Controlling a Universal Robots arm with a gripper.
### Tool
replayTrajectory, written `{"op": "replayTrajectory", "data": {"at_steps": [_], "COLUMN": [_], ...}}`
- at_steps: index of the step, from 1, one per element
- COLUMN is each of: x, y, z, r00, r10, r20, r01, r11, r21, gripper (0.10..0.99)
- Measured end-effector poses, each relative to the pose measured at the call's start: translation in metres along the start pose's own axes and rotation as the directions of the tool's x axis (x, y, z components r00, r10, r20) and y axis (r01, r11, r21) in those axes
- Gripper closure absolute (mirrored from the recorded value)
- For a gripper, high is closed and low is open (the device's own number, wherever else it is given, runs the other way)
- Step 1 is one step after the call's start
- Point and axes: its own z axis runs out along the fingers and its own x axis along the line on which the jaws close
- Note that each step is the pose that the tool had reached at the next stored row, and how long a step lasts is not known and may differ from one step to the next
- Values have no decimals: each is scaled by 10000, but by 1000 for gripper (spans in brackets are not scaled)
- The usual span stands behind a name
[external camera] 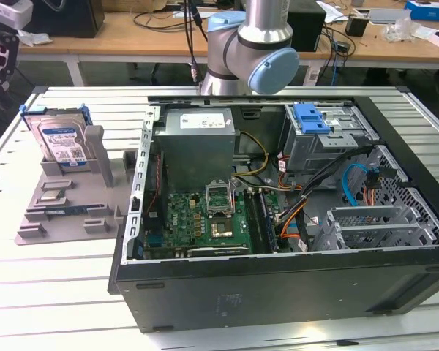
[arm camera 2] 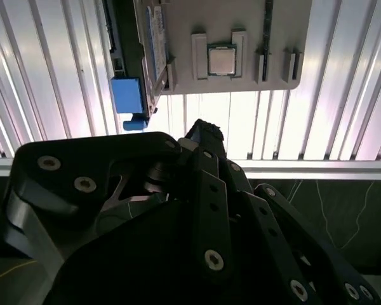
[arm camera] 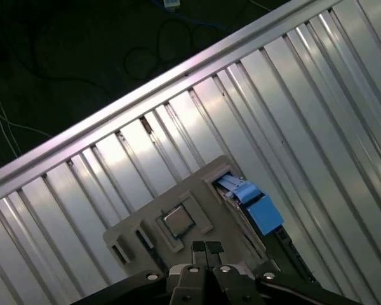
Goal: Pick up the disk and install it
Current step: 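Pick up the disk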
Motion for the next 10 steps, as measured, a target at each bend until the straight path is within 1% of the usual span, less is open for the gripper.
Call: {"op": "replayTrajectory", "data": {"at_steps": [4, 7, 10], "x": [0, 0, 0], "y": [0, 0, 0], "z": [0, 0, 0], "r00": [9985, 9938, 9904], "r10": [-546, -1108, -1383], "r20": [-5, -9, -11], "r01": [546, 1108, 1383], "r11": [9985, 9938, 9904], "r21": [-14, -30, -37], "gripper": [984, 984, 984]}}
